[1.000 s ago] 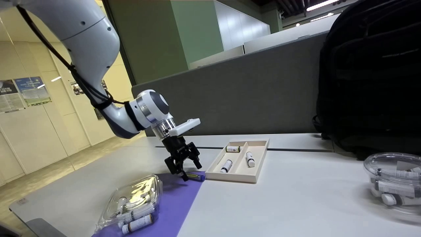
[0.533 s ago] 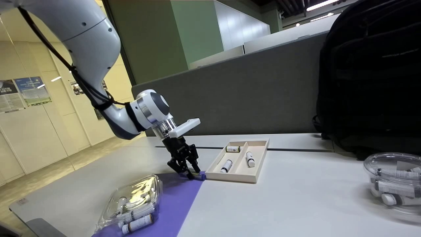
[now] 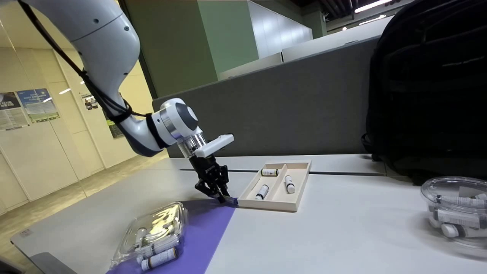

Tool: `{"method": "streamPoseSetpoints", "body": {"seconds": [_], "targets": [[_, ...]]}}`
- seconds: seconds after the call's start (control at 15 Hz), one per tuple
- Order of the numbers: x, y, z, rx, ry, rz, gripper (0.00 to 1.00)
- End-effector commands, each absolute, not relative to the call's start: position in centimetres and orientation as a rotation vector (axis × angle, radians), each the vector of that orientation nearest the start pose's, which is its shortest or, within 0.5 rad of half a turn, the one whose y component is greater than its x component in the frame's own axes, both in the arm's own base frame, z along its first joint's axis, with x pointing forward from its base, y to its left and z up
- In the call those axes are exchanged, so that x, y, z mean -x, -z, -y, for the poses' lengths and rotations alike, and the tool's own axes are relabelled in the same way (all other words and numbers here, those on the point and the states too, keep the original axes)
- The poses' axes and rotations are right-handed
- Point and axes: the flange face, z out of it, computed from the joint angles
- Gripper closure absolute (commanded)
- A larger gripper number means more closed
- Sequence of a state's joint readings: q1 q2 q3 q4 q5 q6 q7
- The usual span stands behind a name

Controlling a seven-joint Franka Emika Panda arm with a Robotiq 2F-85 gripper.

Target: Put the marker in the right compartment of the box

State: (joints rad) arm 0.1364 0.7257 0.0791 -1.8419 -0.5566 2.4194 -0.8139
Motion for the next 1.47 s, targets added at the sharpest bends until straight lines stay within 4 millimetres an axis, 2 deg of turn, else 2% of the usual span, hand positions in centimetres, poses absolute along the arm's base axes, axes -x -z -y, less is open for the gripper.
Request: {"method": "streamPoseSetpoints", "body": {"seconds": [0.0,0.33,0.53,0.73,1.07,1.4], "targets": [[-60.0,-16.3,-11.8,2.586,-0.226,2.128,0.95],[-60.0,-22.1,-8.6,2.75,-0.027,1.922,0.95],[-60.3,-23.9,-5.4,2.846,0.051,1.756,0.95],[-61.0,-24.3,-2.0,2.929,0.077,1.607,0.95],[-62.1,-23.7,3.2,3.022,0.078,1.352,0.95],[-63.4,-22.3,4.2,3.056,0.075,1.228,0.95]]}}
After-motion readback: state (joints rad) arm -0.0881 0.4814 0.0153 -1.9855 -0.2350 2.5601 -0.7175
